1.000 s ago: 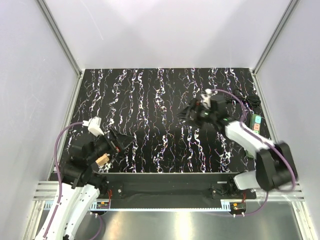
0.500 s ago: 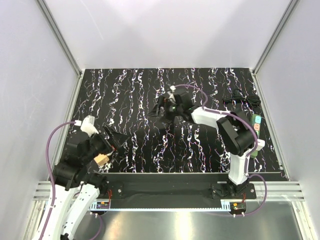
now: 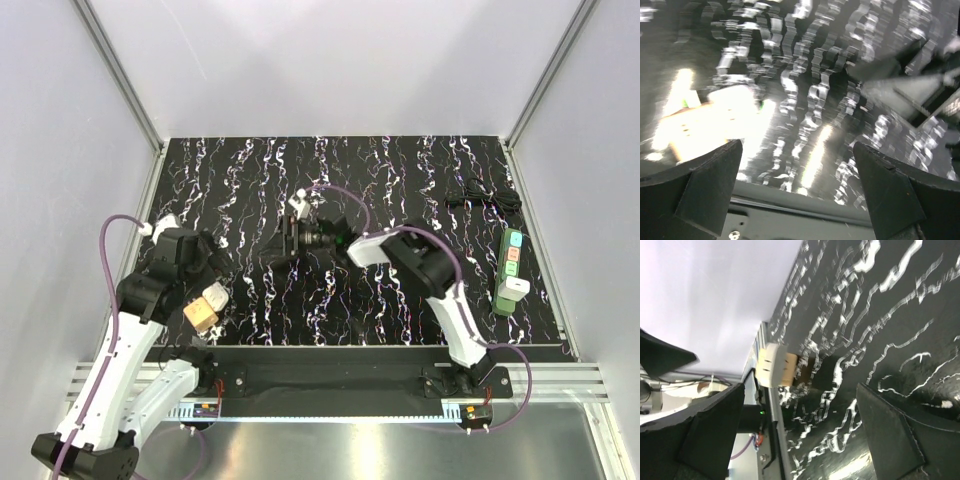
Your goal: Pull the plug off the socket
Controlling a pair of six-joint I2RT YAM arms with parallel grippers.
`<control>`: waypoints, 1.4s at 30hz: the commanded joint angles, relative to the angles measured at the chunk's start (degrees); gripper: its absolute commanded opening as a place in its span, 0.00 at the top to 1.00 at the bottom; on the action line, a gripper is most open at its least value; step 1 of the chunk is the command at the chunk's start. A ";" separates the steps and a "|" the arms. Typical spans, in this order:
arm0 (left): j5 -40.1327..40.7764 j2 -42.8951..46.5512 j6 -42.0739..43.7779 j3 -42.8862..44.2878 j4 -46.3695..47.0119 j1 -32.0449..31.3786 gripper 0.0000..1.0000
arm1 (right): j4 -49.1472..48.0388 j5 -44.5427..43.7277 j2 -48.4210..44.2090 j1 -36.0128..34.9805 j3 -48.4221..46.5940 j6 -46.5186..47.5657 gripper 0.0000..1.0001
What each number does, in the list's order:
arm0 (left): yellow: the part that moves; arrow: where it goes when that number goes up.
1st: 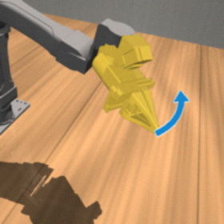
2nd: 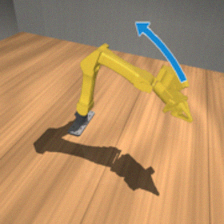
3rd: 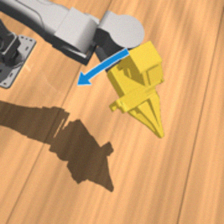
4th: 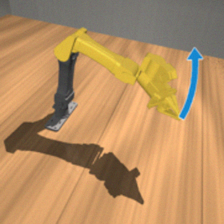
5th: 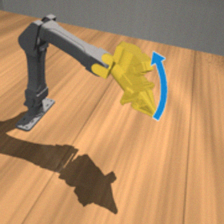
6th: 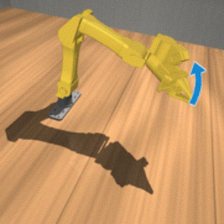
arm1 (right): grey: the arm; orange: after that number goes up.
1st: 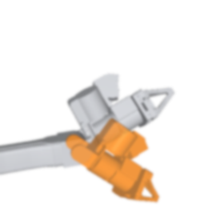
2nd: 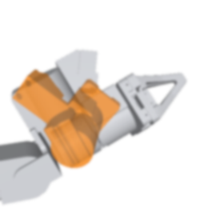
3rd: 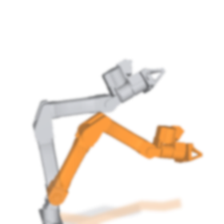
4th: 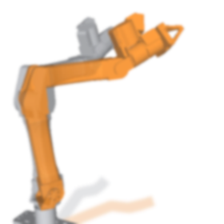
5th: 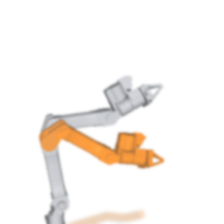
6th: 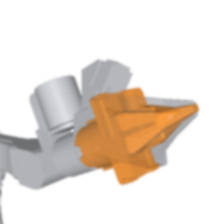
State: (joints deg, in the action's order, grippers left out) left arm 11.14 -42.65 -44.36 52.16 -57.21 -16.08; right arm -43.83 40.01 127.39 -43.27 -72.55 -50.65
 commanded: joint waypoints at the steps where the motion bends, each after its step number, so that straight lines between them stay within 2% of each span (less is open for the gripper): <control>1: 11.79 1.17 -1.78 1.98 -2.99 0.96 0.01 | -12.17 5.43 4.70 -3.40 -3.63 -4.55 0.00; 3: 13.55 1.43 -1.44 1.98 -2.99 2.01 0.01 | -9.01 5.43 5.67 -5.42 -4.87 -2.62 0.00; 7: 14.79 1.26 0.06 2.51 -2.91 3.33 0.01 | 5.03 2.81 4.62 -8.50 -8.82 6.07 0.00; 10: 13.91 1.17 0.68 2.86 -2.64 3.68 0.01 | 9.19 1.04 5.06 -9.73 -10.50 7.85 0.00; 18: 12.42 3.19 -0.38 1.72 -2.64 4.03 0.01 | 9.90 1.48 8.22 -12.46 -13.84 6.36 0.01; 21: 10.32 2.93 -0.03 1.10 -2.47 4.12 0.01 | 10.79 0.51 9.10 -13.68 -15.59 6.97 0.13; 22: 9.87 2.58 -0.03 1.01 -2.47 4.12 0.01 | 10.35 0.42 9.45 -13.77 -15.95 6.71 0.20; 38: 5.66 1.88 -1.52 -0.83 -0.54 4.04 0.01 | 6.22 -0.11 16.57 -15.53 -22.71 3.28 0.32; 39: 4.17 1.35 -1.26 -0.75 -0.27 4.12 0.01 | 5.17 0.59 17.18 -15.53 -23.85 2.58 0.37; 42: 2.67 0.56 -0.73 -0.66 0.34 4.12 0.01 | 4.11 1.21 19.20 -15.62 -25.96 1.35 0.43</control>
State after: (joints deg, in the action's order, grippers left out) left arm 16.91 -41.39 -45.91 51.48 -59.83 -12.25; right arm -36.03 40.25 144.88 -58.46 -95.04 -47.79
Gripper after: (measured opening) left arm 0.988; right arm 0.584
